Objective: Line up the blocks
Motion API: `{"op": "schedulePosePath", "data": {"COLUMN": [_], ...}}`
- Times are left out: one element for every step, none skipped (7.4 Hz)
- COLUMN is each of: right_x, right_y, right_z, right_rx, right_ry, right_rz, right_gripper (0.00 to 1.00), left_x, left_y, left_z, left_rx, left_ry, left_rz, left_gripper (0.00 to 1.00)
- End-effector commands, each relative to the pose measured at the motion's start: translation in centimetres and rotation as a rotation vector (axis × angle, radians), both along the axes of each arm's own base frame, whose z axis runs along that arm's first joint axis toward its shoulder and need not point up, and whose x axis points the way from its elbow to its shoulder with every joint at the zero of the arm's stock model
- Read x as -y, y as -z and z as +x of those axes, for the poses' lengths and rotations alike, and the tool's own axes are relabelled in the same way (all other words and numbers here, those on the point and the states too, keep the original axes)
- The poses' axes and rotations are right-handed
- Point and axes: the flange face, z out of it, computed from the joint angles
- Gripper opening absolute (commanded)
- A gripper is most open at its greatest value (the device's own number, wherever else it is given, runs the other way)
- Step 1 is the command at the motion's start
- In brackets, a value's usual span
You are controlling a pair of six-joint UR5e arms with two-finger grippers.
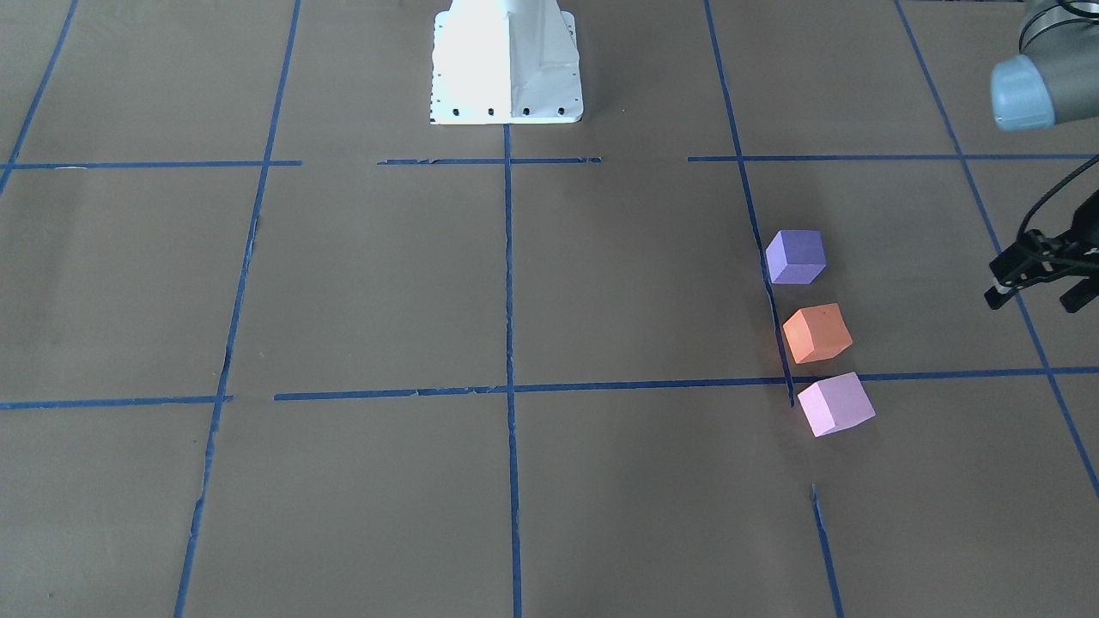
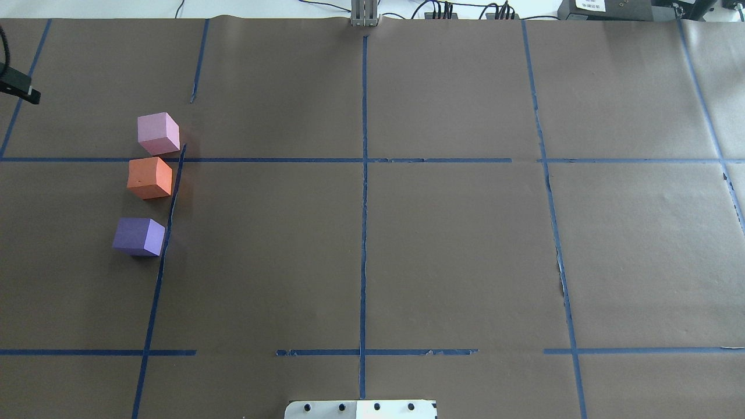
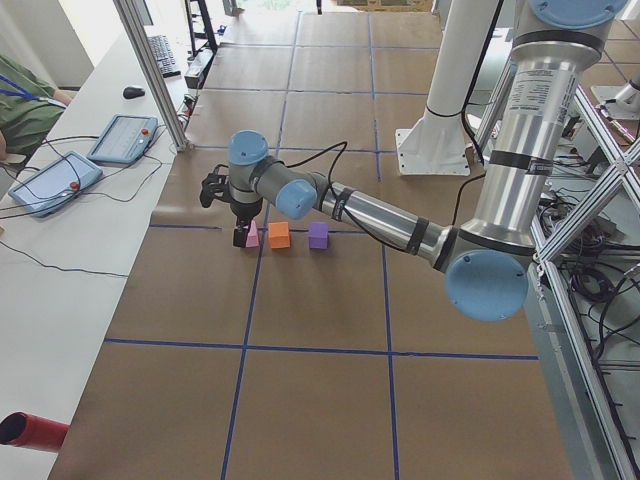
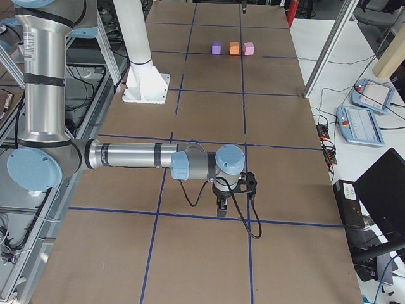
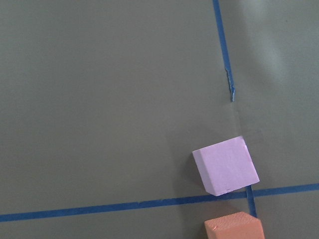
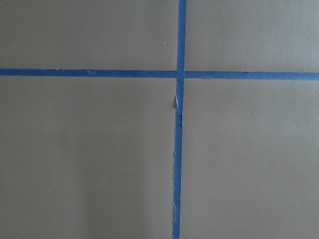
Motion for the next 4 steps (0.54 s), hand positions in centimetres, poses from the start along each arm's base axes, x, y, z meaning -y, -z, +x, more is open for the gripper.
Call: {"op": "schedulePosePath", "data": {"right_x": [0.0, 0.0, 0.0, 0.0], "right_y": [0.0, 0.0, 0.0, 0.0], "right_z": [-0.1, -0.1, 0.0, 0.0], "right_rx": [0.001, 0.001, 0.001, 0.001], "right_ry": [0.002, 0.002, 0.0, 0.0], "right_rz": [0.0, 0.0, -0.002, -0.002], "right_gripper": [1.0, 1.0, 1.0, 1.0], "left_x": [0.2, -0.2, -0.7, -2.6], "left_y": [-5.9, -10.2, -13.1, -15.3], "left_z": [-6.7, -8.9, -9.5, -9.8], "left_rx": [0.042, 0.069, 0.083, 0.088], "left_ry": [0.027, -0.047, -0.086, -0.129], "left_rz": [-0.108, -0.095, -0.12, -0.116], "left_gripper": [1.0, 1.0, 1.0, 1.0]}}
